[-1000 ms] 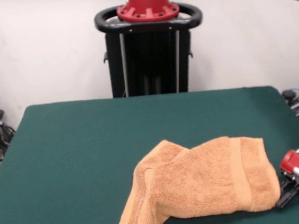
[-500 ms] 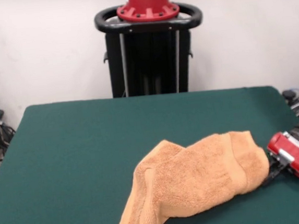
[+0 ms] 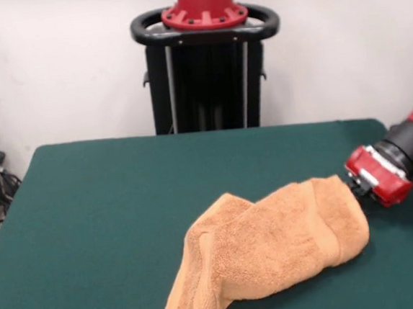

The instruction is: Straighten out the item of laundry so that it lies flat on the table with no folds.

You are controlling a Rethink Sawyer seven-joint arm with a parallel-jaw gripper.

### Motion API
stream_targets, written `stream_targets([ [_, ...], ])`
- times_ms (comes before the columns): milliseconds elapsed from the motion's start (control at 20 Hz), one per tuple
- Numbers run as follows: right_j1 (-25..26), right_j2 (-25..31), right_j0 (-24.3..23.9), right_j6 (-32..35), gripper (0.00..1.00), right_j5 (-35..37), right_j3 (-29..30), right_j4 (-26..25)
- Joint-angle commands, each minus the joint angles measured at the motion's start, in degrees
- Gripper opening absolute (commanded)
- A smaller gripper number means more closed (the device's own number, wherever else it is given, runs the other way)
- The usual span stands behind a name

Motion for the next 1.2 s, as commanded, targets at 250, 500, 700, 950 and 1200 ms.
stream_targets([
  [250, -20.47, 14.59, 4.19, -17.43, 0.0, 1.8, 22.28, -5.39],
  [500, -23.49, 14.44, 6.29, -16.97, 0.0, 4.33, 24.39, -7.84],
  [700, -23.42, 14.99, 6.97, -15.93, 0.0, 7.62, 23.4, -8.19],
  [950, -23.95, 14.86, 8.05, -14.97, 0.0, 9.92, 23.11, -9.49],
  [1200, -22.76, 14.77, 8.8, -12.52, 0.0, 12.58, 21.6, -9.35],
])
